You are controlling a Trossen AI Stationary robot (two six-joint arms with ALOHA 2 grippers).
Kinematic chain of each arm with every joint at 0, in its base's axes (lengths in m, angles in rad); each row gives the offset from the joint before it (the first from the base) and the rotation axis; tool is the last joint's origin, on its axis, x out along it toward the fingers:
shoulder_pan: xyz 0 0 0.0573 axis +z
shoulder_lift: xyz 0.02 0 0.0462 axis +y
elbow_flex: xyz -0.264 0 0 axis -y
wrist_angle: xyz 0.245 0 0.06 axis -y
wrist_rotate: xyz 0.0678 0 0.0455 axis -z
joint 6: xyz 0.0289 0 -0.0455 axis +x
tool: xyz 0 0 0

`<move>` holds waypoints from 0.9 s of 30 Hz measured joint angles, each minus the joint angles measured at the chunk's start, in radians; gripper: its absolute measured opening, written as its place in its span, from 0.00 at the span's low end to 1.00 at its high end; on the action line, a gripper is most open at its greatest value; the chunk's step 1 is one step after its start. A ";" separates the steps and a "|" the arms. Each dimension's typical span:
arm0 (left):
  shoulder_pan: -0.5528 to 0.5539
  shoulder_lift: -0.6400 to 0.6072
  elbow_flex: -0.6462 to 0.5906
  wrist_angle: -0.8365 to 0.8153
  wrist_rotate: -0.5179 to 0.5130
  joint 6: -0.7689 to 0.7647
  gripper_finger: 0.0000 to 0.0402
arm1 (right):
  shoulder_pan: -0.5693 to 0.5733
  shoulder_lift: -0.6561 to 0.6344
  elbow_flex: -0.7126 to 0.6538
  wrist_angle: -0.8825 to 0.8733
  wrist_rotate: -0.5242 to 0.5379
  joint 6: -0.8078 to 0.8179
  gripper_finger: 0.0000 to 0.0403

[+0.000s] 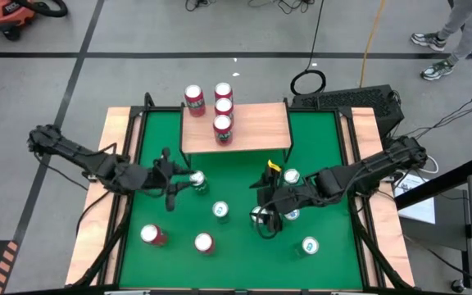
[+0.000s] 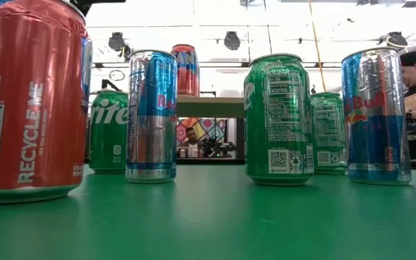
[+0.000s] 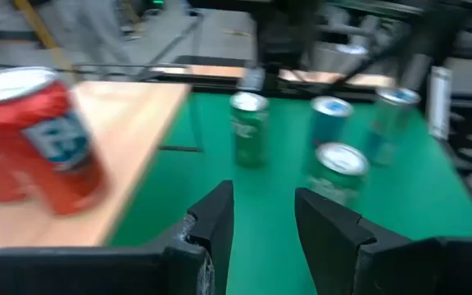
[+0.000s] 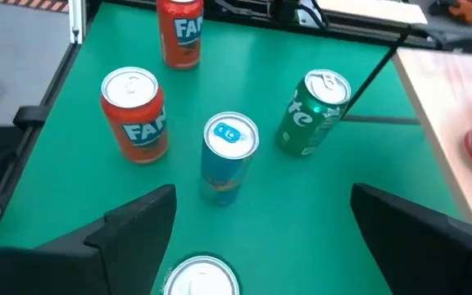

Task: Place canned beverage on shelf
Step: Put the red soda can on the shelf aligned with the other red soda can

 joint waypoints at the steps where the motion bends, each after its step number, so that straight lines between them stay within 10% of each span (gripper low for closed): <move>1: -0.028 0.000 0.000 -0.002 0.000 -0.001 0.33 | 0.000 0.000 0.000 -0.002 0.000 0.016 0.89; 12: -0.241 0.010 0.000 -0.005 -0.154 -0.026 0.33 | 0.004 0.000 0.000 -0.017 0.029 0.147 0.89; 27: -0.255 0.091 0.000 0.073 -0.151 -0.026 0.33 | 0.021 -0.007 0.000 -0.344 0.100 0.101 0.89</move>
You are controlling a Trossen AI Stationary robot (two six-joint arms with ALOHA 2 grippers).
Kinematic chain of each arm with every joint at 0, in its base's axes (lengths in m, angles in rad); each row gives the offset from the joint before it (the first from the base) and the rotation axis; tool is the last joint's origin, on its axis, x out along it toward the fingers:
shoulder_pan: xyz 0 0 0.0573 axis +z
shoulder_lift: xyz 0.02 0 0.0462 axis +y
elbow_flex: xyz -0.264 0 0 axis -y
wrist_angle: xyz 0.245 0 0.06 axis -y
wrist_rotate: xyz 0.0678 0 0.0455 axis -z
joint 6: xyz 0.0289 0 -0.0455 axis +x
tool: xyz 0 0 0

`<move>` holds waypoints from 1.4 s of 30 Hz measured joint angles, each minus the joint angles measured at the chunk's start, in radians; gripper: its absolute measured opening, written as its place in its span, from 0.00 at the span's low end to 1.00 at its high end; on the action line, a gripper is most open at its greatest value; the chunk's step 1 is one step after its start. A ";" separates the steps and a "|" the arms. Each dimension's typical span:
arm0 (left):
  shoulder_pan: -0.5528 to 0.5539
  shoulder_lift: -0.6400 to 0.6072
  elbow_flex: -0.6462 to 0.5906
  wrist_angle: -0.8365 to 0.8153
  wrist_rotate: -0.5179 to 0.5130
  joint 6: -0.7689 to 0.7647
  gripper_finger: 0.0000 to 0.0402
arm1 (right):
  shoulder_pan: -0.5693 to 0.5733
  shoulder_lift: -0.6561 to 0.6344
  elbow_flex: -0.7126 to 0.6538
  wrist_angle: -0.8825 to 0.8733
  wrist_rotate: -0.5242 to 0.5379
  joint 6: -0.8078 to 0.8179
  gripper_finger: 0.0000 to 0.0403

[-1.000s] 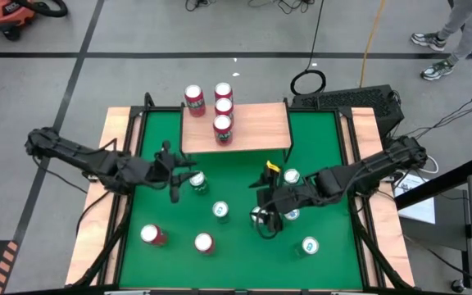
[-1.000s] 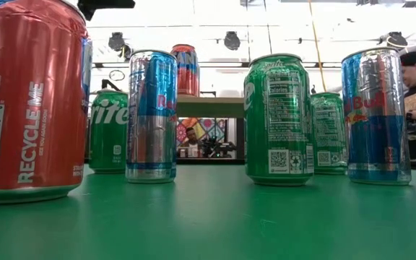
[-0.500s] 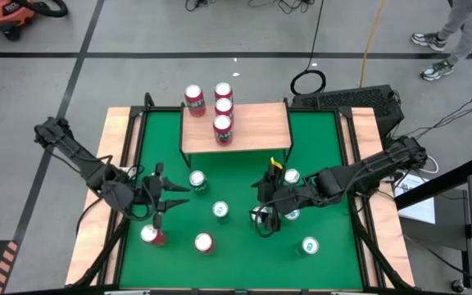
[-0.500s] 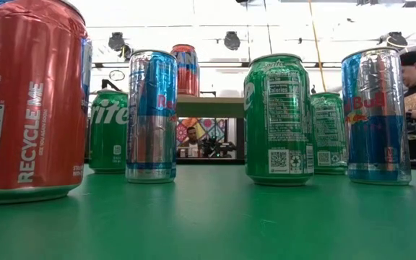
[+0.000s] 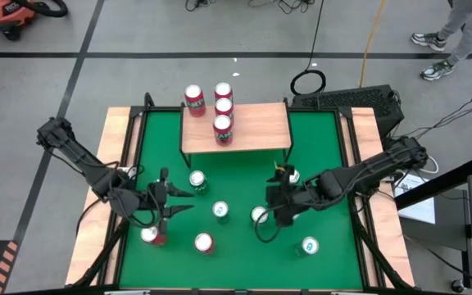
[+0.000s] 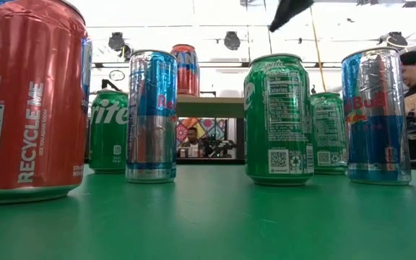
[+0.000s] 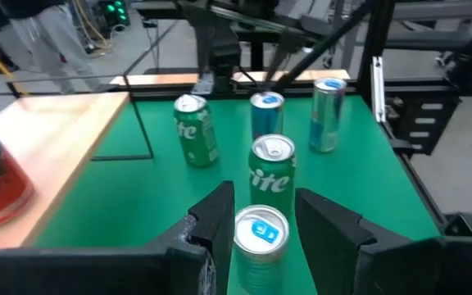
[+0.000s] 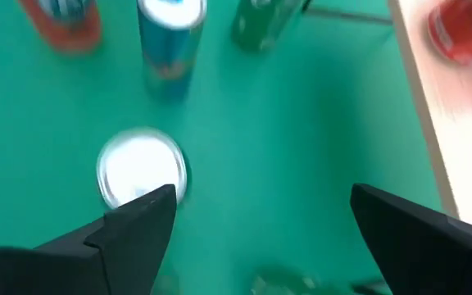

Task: Place canned beverage on shelf
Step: Put the red soda can on the shelf aligned with the other red soda can

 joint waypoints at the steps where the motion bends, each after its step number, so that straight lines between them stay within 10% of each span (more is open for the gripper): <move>1: 0.000 0.003 0.000 0.001 0.001 0.001 0.33 | 0.000 -0.005 0.000 -0.029 -0.001 -0.011 0.89; 17: 0.032 0.014 0.000 0.152 -0.034 0.027 0.33 | 0.158 -0.186 -0.045 -0.248 0.150 0.106 0.89; 30: 0.002 0.166 0.050 0.252 0.005 -0.053 0.33 | 0.256 -0.241 -0.251 0.197 0.212 0.005 0.89; 42: -0.022 0.392 0.307 0.014 0.026 -0.091 0.48 | 0.268 -0.240 -0.377 0.576 0.207 -0.173 0.89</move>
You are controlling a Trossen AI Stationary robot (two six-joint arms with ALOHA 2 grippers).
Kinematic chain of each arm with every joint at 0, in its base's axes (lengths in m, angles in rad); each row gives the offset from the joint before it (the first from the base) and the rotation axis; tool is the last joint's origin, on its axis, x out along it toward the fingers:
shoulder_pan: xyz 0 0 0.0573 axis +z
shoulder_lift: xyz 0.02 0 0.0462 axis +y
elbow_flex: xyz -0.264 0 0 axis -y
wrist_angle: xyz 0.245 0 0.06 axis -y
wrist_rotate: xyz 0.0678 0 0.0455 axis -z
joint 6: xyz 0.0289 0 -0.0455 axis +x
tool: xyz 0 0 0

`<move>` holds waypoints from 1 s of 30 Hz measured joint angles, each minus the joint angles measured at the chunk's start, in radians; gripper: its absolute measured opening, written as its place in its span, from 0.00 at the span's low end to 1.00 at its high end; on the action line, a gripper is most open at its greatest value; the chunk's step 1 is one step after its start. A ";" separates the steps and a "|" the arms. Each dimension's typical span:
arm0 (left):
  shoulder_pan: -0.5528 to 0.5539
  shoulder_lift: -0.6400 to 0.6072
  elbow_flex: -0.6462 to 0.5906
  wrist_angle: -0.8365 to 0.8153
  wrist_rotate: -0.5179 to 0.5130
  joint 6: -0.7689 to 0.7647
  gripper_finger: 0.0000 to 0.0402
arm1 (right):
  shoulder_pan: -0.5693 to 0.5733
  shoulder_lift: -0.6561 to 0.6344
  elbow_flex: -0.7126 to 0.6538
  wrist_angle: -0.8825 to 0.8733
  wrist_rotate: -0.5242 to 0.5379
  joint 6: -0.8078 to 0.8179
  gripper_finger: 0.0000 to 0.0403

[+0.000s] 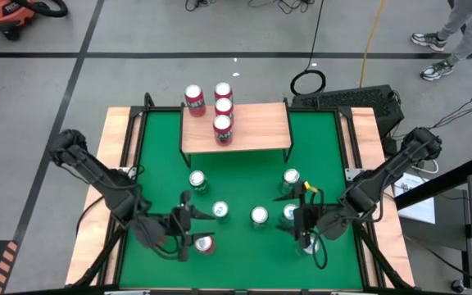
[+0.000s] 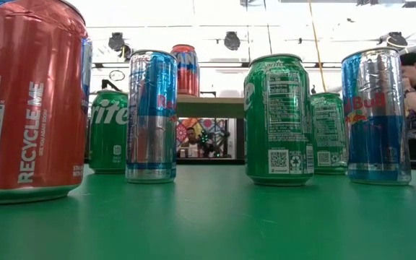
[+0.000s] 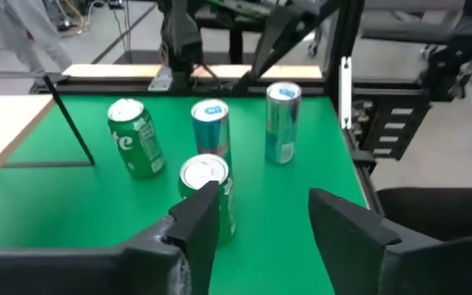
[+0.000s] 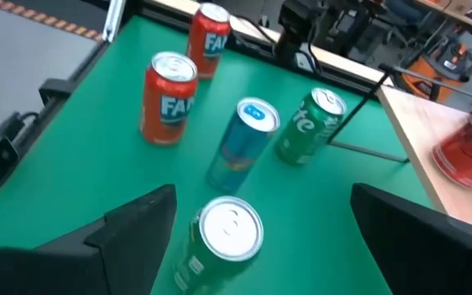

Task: Place canned beverage on shelf
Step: Put the red soda can on the shelf aligned with the other red soda can

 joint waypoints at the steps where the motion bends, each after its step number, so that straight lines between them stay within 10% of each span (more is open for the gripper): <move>1: 0.002 0.012 0.008 -0.011 0.000 -0.014 0.49 | 0.000 0.000 -0.007 0.017 -0.001 -0.001 0.89; 15: -0.049 0.059 0.035 -0.253 0.041 -0.397 0.82 | 0.008 0.051 -0.071 0.215 -0.074 -0.020 0.89; 30: -0.073 0.110 0.036 -0.328 0.131 -0.506 0.84 | 0.008 0.146 -0.071 0.433 -0.217 -0.124 0.89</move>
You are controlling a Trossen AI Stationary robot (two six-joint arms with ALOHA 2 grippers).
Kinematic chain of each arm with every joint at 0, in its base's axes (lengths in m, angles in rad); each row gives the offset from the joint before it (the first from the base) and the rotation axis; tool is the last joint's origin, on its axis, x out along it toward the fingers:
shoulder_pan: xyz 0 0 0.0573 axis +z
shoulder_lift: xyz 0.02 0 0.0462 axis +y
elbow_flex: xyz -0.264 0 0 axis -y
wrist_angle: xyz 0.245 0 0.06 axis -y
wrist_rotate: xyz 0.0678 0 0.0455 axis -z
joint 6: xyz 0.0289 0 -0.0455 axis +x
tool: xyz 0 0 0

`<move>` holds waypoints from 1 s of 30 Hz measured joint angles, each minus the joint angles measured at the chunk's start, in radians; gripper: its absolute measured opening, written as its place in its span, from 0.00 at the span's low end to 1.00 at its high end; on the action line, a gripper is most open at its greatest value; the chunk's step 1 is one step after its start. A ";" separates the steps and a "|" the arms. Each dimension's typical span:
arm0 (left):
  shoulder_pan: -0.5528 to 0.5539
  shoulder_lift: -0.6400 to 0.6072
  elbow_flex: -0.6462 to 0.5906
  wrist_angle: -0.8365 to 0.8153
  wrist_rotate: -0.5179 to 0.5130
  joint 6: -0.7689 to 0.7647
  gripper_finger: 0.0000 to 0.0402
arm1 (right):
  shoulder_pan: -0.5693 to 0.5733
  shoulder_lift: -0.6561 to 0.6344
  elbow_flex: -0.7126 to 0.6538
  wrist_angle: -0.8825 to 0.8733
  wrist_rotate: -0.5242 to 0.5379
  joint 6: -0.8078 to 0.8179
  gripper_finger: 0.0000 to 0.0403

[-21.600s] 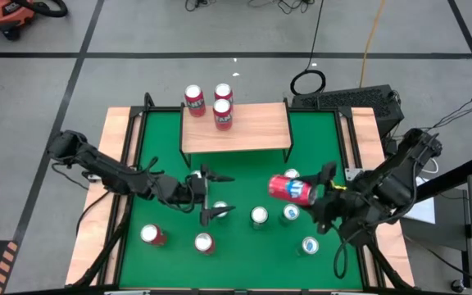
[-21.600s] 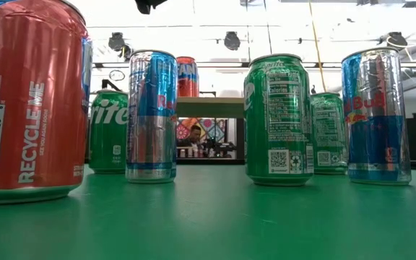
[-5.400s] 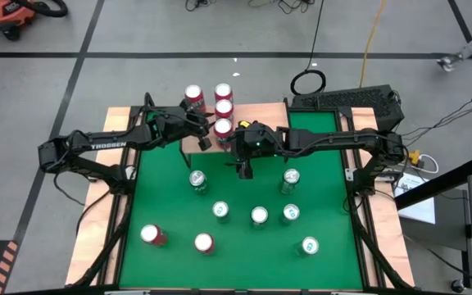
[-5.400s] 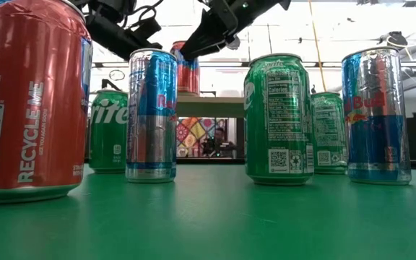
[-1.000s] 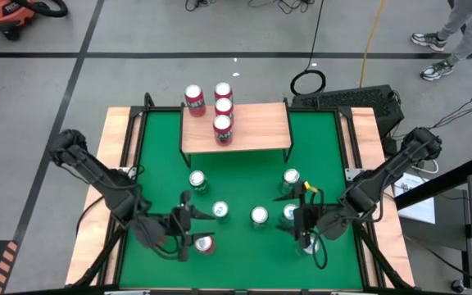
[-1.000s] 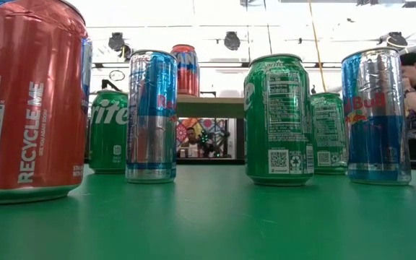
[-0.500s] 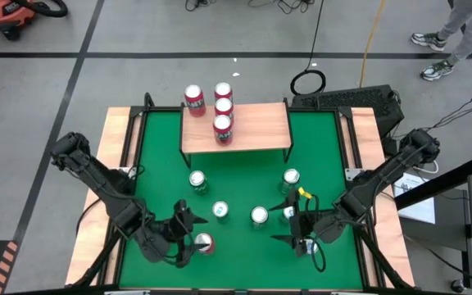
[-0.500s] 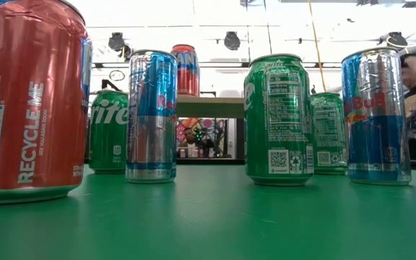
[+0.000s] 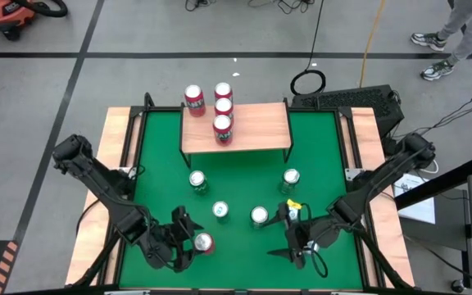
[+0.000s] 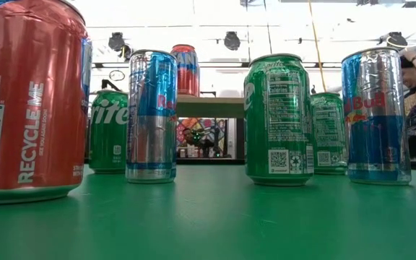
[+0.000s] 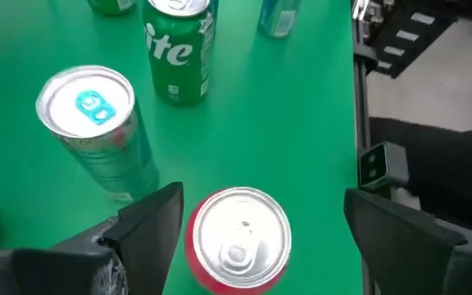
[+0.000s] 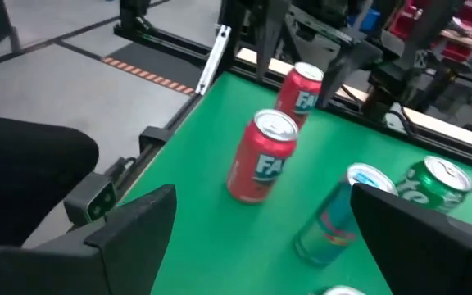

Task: Place canned beverage on shelf
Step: Put the red soda can on the shelf aligned with the other red soda can

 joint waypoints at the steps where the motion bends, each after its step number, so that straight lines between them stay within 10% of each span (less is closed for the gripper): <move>1: 0.001 0.009 0.000 -0.001 0.001 -0.002 0.84 | 0.000 0.007 0.000 0.010 -0.007 -0.002 0.89; 30: 0.023 0.212 -0.001 0.008 0.046 -0.028 0.77 | -0.033 0.095 0.000 0.106 -0.097 0.034 0.89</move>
